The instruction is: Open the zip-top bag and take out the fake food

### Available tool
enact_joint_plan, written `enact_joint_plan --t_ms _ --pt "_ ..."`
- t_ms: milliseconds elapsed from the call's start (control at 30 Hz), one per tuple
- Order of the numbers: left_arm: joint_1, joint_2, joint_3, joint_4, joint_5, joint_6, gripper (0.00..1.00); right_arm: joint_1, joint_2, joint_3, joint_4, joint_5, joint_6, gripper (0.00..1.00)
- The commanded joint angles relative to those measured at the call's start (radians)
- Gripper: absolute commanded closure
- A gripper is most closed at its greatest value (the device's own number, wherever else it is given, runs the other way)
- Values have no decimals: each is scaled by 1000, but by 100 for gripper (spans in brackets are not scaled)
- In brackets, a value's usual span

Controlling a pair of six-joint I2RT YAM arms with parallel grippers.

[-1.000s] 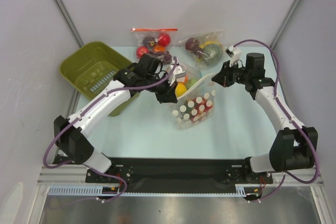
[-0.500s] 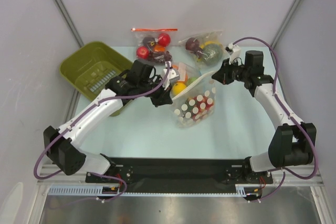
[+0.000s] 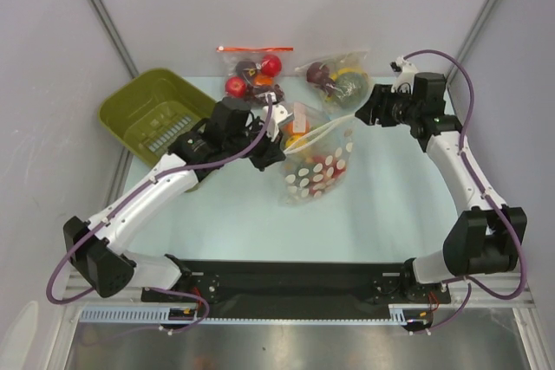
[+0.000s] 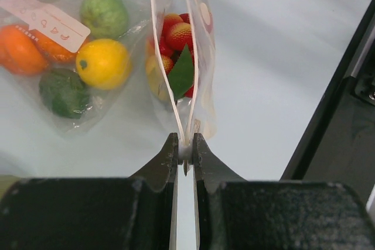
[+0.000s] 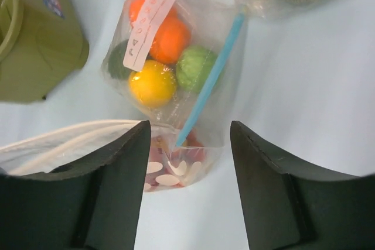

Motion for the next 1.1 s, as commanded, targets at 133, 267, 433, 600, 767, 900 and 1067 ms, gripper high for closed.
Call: enact_joint_plan --t_ms 133,267,433,600,767,900,1067 --pt "-92 -18 18 58 -119 22 100 128 -125 41 -119 213 265 36" --pt "-130 -2 19 55 -139 34 100 265 -136 73 -191 336 414 36" --pt "-163 -3 1 69 -191 26 100 347 -143 72 -258 416 558 37" --pt "-183 -14 -30 95 -209 11 100 398 -160 78 -317 475 606 38" --pt "-187 -25 -54 119 -188 2 100 435 -162 69 -346 512 626 39" --pt "-190 -34 -67 133 -180 0 100 457 -122 67 -363 506 634 43" --pt "-190 -55 -90 153 -162 -6 100 473 -97 55 -367 505 638 50"
